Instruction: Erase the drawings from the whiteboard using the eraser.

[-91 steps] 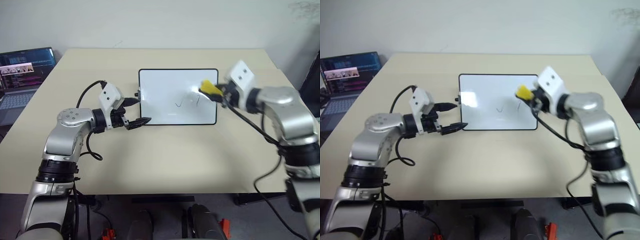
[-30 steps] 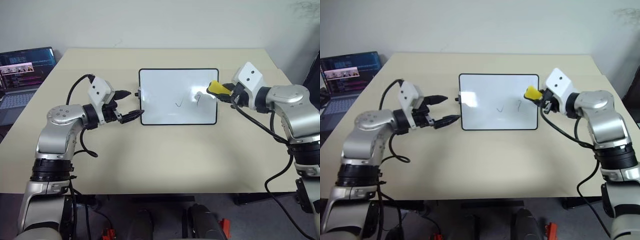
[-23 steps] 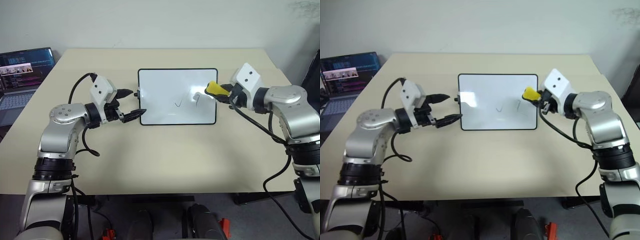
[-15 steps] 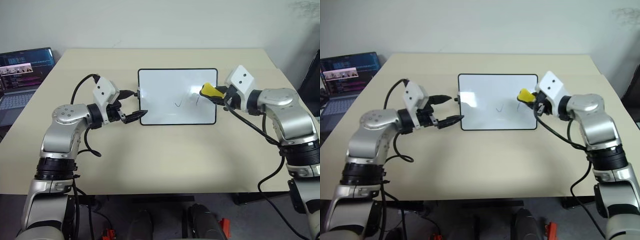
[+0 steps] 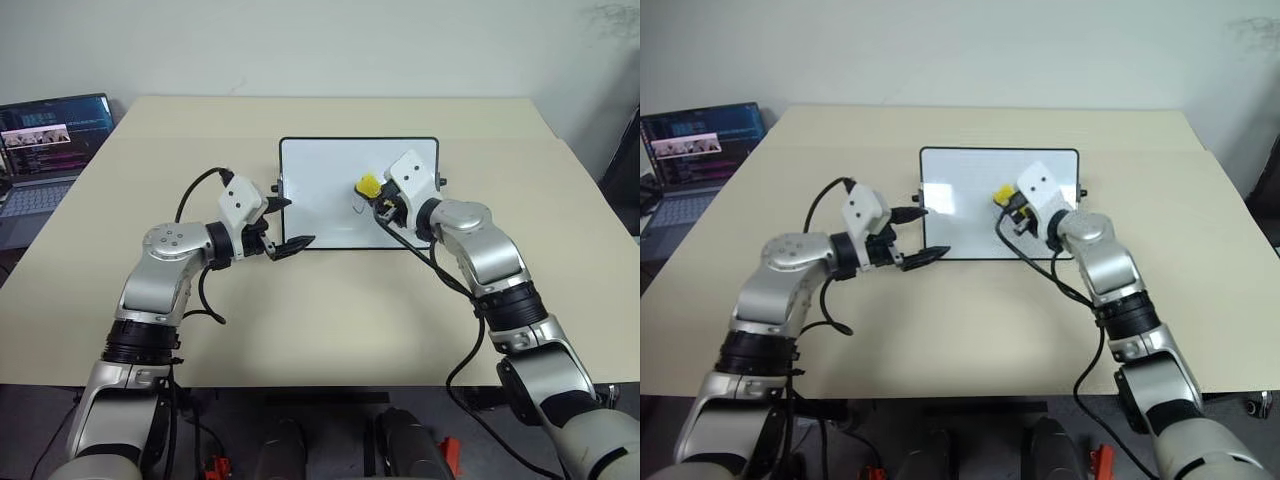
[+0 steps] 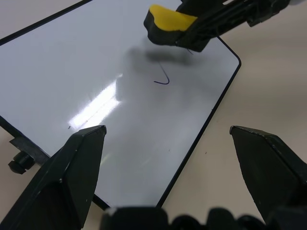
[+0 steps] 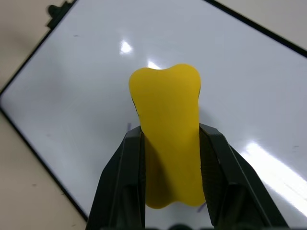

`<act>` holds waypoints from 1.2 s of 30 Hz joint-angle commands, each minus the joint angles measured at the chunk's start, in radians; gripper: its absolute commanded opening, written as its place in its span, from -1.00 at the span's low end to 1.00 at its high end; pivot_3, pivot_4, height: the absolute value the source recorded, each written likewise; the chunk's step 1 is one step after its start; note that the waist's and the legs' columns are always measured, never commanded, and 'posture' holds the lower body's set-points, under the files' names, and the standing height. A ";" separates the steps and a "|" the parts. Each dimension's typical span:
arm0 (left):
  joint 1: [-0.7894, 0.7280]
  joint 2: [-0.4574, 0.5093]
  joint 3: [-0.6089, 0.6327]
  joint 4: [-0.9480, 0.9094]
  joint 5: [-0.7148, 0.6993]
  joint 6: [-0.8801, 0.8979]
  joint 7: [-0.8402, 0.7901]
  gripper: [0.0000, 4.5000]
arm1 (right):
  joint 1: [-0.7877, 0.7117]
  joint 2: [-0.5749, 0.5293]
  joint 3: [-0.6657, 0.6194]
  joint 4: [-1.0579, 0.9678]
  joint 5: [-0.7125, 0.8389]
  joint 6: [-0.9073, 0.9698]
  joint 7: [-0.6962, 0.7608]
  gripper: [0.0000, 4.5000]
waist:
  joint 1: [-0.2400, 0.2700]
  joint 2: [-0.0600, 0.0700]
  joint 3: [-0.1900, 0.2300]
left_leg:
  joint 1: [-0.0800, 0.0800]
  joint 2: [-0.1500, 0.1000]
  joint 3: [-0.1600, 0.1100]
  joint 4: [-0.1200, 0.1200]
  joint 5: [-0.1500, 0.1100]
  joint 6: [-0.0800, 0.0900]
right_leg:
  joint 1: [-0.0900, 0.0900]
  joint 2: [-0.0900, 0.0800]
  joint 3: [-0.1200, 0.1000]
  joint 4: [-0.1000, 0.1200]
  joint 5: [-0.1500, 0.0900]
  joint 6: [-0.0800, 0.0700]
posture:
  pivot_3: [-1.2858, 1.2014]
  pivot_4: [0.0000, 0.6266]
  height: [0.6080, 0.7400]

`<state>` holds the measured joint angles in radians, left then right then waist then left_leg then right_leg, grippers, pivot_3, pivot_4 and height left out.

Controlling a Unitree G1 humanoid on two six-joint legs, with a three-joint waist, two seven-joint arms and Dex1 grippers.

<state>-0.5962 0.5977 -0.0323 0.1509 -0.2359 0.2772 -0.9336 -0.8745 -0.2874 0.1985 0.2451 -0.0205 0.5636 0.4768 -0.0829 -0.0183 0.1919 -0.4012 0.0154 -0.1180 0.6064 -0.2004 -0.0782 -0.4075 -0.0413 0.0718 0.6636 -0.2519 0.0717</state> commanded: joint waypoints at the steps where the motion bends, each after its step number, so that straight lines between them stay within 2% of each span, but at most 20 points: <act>1: -0.009 0.027 0.023 -0.002 0.010 -0.030 -0.005 1.00 | -0.066 0.029 -0.021 0.067 -0.022 -0.059 -0.055 -0.49 | -0.003 0.000 0.000 | 0.000 0.000 0.000 0.000 0.000 0.000 | 0.000 0.000 0.000 0.000 0.000 0.000 | 0.03 -0.52 1.00; 9: 0.003 0.047 0.031 -0.001 0.003 -0.035 -0.002 1.00 | -0.137 0.069 -0.013 0.267 -0.065 -0.118 -0.122 -0.49 | -0.004 0.000 0.000 | 0.000 0.000 0.000 0.000 0.000 0.000 | 0.000 0.000 0.000 0.000 0.000 0.000 | 0.03 -0.52 1.00; 18: 0.003 0.044 0.026 -0.004 0.002 -0.037 0.003 1.00 | -0.115 0.154 0.038 0.456 -0.108 -0.180 -0.101 -0.49 | -0.019 -0.001 -0.002 | 0.004 0.001 0.000 0.000 0.000 0.000 | 0.003 0.001 0.001 0.002 0.000 0.001 | 0.03 -0.52 1.00; 29: -0.001 0.044 0.028 -0.001 -0.002 -0.035 0.002 1.00 | -0.012 0.220 0.159 0.407 -0.167 -0.158 -0.009 -0.49 | -0.029 -0.004 -0.005 | 0.011 0.001 0.000 0.002 0.001 0.001 | 0.004 0.002 0.002 0.012 -0.001 0.003 | 0.03 -0.52 1.00; 36: -0.010 0.041 0.023 0.002 0.001 -0.035 0.001 1.00 | -0.054 0.199 0.101 0.447 -0.171 -0.186 -0.094 -0.49 | -0.025 -0.004 -0.005 | 0.011 0.001 -0.001 0.003 0.003 0.003 | 0.004 0.003 0.002 0.014 -0.001 0.003 | 0.03 -0.52 1.00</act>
<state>-0.5867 0.6323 -0.0312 0.1684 -0.2306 0.2543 -0.9309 -0.9131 -0.0569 0.3441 0.6449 -0.1739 0.3642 0.4428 -0.1080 -0.0224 0.1873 -0.3901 0.0162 -0.1188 0.6091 -0.1974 -0.0755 -0.4032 -0.0388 0.0734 0.6777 -0.2531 0.0744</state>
